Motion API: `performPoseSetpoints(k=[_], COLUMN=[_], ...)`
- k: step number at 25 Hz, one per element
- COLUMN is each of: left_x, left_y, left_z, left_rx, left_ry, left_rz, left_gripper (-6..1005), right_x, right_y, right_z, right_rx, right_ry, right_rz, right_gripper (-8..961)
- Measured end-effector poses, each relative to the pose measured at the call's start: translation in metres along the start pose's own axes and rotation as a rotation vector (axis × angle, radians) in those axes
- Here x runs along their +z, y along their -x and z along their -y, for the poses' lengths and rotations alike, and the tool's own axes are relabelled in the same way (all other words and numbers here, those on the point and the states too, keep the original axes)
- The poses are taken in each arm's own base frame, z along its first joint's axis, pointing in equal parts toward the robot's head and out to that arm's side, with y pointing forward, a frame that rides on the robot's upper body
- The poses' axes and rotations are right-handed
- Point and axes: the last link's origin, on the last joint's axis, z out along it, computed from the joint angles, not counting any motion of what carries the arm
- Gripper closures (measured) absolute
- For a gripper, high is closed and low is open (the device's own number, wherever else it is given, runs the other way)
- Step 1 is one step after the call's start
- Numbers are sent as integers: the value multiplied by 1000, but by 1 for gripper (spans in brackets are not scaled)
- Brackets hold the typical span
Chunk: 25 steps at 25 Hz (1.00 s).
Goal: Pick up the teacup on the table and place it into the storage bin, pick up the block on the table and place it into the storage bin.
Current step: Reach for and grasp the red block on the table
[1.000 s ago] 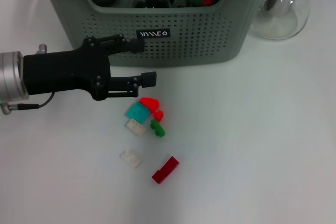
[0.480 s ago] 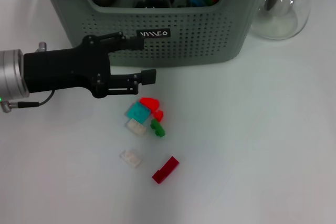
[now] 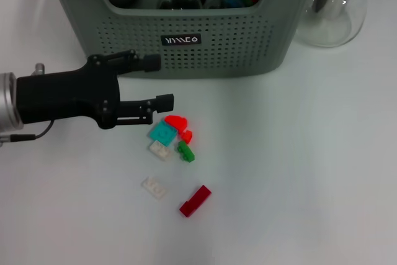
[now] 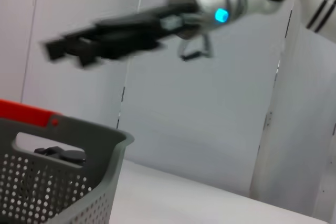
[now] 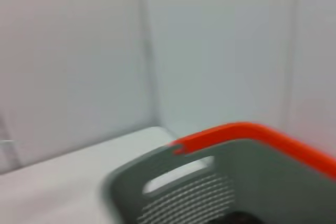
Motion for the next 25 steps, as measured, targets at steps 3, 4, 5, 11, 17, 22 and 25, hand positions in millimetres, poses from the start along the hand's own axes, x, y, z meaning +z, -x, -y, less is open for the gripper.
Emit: performPoseSetpoints(k=[3,4,5,11,17,22,25], left_x=[-4,-6,-7,-12,-15,-6,8], left_y=[2,2,2,6,5,-2,-7], left_z=[-1,-1,-2,-1,2,-1,-9], left_rx=[3,10,14,30,57,-3,-20], left_ry=[-6,-7,-7,8,32,46,70], left_rz=[11,16,21,120,330,614,768], left_gripper=[172,172,172,172,172,172,172], right_x=[-16,-21,-26,-46,-46,-36,-31], right_y=[-26,-36,-47,-103,-144,-156,-156], right_z=[-11,-14,-18,-24,-25,-29,-30], right_rx=[-2,-4,-5,64,218,276,279], right_ry=[89,113,141,209,219,219,214], right_rz=[-20,-37,-64,-216,-343,-367,-357], right_gripper=[289,289,289,288,295,297,297])
